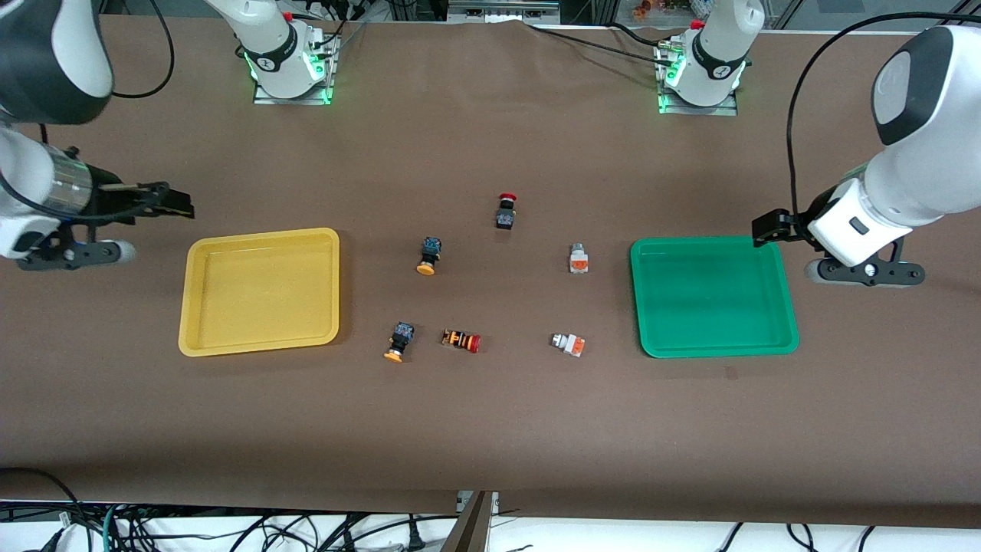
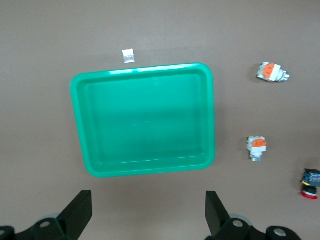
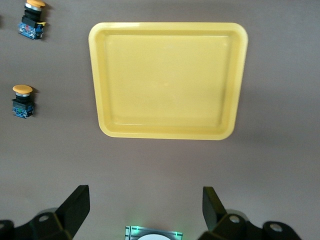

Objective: Place green and yellow buttons in trays

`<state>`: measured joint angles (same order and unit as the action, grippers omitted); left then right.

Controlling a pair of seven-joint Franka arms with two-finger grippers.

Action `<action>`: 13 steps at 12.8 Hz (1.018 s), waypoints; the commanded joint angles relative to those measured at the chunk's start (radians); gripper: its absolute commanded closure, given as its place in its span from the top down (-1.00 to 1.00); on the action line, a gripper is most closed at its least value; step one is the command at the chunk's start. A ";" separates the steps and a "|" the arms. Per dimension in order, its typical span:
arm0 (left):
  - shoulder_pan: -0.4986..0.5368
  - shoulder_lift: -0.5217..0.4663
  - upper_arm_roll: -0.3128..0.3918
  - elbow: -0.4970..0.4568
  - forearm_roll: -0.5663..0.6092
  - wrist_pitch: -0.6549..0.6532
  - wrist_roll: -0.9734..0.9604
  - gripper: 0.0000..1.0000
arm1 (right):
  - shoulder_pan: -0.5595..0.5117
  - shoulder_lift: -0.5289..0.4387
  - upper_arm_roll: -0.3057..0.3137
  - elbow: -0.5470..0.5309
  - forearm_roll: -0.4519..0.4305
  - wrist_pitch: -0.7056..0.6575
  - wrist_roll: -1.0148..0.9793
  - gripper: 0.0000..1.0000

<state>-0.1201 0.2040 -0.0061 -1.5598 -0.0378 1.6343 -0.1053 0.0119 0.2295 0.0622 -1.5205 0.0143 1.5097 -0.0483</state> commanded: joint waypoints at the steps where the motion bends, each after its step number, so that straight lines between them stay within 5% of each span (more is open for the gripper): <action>1: -0.036 0.035 -0.017 0.020 -0.042 -0.005 -0.112 1.00 | 0.087 0.065 -0.002 0.011 0.012 0.081 0.097 1.00; 13: -0.205 0.336 -0.043 0.001 -0.139 0.183 -0.256 1.00 | 0.358 0.488 -0.002 0.009 0.012 0.757 0.744 1.00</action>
<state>-0.2996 0.5009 -0.0549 -1.5665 -0.1576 1.7898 -0.3213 0.3522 0.6565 0.0658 -1.5311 0.0189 2.1786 0.6318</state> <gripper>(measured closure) 0.000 0.000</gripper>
